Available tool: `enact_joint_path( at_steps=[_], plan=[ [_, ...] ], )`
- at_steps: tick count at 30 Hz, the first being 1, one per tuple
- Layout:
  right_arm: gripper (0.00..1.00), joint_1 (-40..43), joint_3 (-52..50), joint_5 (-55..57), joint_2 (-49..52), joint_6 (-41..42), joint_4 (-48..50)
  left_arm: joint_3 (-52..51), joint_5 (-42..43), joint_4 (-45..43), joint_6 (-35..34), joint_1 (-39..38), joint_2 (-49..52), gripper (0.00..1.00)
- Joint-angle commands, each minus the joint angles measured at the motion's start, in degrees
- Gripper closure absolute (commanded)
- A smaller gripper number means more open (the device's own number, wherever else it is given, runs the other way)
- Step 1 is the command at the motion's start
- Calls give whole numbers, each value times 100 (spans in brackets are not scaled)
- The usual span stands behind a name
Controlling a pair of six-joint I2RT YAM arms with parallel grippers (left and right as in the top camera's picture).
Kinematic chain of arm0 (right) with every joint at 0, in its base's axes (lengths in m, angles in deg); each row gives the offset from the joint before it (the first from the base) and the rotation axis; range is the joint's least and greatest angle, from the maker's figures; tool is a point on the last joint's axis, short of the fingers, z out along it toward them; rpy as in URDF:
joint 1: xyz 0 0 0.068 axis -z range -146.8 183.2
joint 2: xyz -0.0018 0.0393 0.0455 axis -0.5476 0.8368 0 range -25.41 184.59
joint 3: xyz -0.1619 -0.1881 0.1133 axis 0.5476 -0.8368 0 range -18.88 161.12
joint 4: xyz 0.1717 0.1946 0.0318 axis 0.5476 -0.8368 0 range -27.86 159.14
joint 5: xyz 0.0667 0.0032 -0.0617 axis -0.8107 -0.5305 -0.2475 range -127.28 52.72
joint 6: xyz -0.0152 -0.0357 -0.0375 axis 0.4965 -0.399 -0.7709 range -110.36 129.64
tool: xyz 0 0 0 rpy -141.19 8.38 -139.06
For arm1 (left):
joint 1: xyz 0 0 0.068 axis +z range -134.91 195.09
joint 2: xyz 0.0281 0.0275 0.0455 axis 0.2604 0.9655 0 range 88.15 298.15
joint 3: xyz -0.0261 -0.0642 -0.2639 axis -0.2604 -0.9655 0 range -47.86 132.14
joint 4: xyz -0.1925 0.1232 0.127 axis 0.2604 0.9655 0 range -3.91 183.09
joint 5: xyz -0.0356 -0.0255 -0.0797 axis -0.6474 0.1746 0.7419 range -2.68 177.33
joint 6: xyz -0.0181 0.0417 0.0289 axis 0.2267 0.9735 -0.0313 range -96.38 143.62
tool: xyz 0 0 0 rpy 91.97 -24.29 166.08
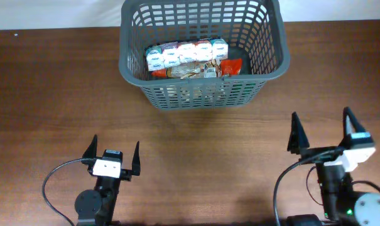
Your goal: Pack container
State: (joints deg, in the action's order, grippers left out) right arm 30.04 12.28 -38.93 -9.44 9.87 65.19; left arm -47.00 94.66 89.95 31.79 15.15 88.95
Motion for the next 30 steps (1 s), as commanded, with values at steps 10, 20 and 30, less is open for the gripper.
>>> enact_joint_path(
  at_steps=[10, 20, 30],
  plan=[
    [1, -9, -1386, -70, -813, 70, 807, -35, 42, 7, 94, 28, -50, 1],
    [1, 280, -1939, -72, -1576, 70, 848, -35, 42, 7, 94, 28, -50, 1],
    [1, 280, -2048, -120, -1576, 72, 514, -35, 42, 7, 94, 28, -50, 1]
  ],
)
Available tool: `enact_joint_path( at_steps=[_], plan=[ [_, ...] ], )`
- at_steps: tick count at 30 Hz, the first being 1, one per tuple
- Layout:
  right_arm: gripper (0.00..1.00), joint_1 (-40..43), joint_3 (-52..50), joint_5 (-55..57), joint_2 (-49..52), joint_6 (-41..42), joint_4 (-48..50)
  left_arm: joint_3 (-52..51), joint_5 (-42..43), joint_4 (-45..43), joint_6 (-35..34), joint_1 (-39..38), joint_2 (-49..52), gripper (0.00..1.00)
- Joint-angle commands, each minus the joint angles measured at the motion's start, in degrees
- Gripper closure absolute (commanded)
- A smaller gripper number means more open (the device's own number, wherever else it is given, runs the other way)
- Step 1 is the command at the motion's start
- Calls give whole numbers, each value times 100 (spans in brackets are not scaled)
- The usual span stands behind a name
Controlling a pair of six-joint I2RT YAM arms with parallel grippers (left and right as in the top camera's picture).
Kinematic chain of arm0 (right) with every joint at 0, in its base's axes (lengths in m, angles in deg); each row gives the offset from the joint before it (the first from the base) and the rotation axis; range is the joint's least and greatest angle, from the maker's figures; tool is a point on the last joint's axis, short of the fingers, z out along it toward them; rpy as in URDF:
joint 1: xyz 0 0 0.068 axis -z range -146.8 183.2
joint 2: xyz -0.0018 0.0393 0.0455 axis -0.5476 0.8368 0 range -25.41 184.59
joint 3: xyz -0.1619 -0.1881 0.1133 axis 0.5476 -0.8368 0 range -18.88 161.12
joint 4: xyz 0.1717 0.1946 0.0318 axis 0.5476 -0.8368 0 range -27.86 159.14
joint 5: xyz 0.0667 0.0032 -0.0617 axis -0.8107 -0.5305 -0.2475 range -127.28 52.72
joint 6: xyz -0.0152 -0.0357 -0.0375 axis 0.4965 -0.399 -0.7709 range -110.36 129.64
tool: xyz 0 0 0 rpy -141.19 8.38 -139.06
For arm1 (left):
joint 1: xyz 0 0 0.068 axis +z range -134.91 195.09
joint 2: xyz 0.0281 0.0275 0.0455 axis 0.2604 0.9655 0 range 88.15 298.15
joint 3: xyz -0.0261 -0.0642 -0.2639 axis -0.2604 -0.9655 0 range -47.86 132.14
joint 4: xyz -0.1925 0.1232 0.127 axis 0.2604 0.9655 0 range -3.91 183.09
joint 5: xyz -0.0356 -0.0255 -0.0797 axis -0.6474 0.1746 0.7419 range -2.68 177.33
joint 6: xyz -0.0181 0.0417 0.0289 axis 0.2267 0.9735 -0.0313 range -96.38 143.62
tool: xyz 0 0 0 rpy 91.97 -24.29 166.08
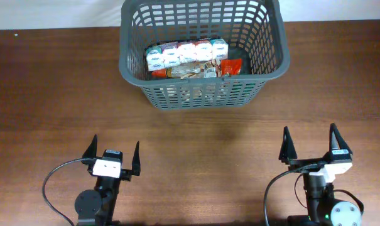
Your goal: Pack container
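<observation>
A dark grey slatted basket (268,63) stands at the back middle of the table. Inside it lies a row of white and teal packets (184,53), with a brown wrapper (188,71) and a red packet (231,66) in front of them. My left gripper (112,152) rests open near the front left edge with nothing between its fingers. My right gripper (308,141) stands open near the front right edge, also holding nothing. Both are well short of the basket.
The brown wooden table (51,94) spreads on all sides of the basket. Black cables (48,188) loop beside each arm base at the front edge. A white wall strip shows behind the table.
My right gripper has shifted left and toward the front edge and now points straight ahead rather than angled. The left arm and the basket's contents are unchanged.
</observation>
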State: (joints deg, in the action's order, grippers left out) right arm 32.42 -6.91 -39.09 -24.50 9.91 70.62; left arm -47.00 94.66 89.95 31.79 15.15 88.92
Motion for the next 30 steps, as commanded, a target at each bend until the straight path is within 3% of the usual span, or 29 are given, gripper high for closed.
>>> enact_joint_path(
  at_steps=[1, 10, 16, 30],
  plan=[
    [1, 42, -199, -109, -70, 70, -24, -35, 42, 7, 96, 28, -48, 1],
    [1, 39, -986, -555, -72, 72, 737, -35, 42, 7, 94, 28, -48, 1],
    [1, -2, -1137, -551, -72, 68, 734, -35, 42, 7, 94, 28, -48, 1],
    [1, -2, -1165, -553, -72, 68, -457, -35, 42, 7, 94, 28, -48, 1]
  ],
)
